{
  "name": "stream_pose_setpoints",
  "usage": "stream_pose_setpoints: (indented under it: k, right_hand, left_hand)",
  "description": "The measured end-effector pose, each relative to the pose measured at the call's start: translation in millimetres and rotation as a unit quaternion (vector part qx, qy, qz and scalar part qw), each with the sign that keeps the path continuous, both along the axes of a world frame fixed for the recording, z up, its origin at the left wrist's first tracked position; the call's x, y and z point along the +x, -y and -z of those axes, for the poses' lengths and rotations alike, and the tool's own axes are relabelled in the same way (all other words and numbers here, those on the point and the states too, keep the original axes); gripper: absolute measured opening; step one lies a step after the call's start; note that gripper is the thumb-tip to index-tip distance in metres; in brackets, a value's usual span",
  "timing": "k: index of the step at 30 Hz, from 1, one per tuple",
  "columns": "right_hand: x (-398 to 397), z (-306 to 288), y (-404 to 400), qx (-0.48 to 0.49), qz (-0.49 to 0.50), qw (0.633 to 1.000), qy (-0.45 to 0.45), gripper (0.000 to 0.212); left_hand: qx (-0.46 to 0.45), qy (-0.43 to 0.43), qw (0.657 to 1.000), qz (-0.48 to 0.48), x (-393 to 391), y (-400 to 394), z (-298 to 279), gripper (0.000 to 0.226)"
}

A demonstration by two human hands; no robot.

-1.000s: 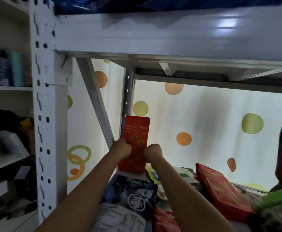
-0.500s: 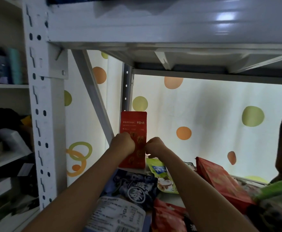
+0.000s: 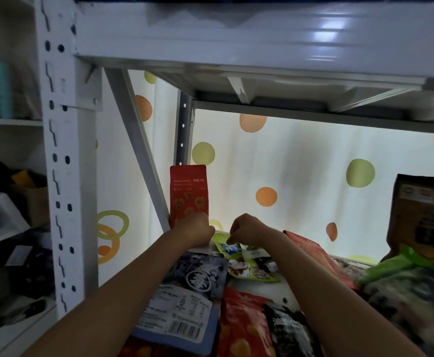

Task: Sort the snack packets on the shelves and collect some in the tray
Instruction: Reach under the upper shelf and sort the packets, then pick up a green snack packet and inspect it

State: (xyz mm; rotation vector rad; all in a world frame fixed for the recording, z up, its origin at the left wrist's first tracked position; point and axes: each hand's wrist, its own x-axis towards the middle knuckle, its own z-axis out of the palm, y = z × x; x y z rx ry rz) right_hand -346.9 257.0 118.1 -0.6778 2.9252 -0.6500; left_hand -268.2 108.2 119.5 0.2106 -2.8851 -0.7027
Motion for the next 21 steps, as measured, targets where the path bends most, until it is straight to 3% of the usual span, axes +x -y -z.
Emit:
stream_pose_setpoints:
  k: [5, 9, 15, 17, 21]
  right_hand:
    - [18, 12, -13, 0.149, -0.033, 0.988, -0.019, 0.037]
    - [35, 11, -20, 0.225, -0.048, 0.973, -0.018, 0.024]
    - [58, 10, -29, 0.323, -0.087, 0.942, -0.027, 0.059]
    - [66, 16, -32, 0.309, -0.08, 0.945, -0.067, 0.053]
    - [80, 25, -32, 0.258, -0.066, 0.95, -0.163, 0.02]
  left_hand:
    - [-0.042, 0.108, 0.988, 0.102, 19, -6, 5, 0.037]
    - [-0.129, 0.209, 0.958, 0.15, 46, -14, 8, 0.063]
    - [-0.143, 0.205, 0.957, 0.147, 56, -5, 15, 0.08]
    - [-0.136, 0.192, 0.961, 0.147, 59, -3, 17, 0.078]
    - [-0.115, 0.155, 0.972, 0.137, 65, -3, 21, 0.069]
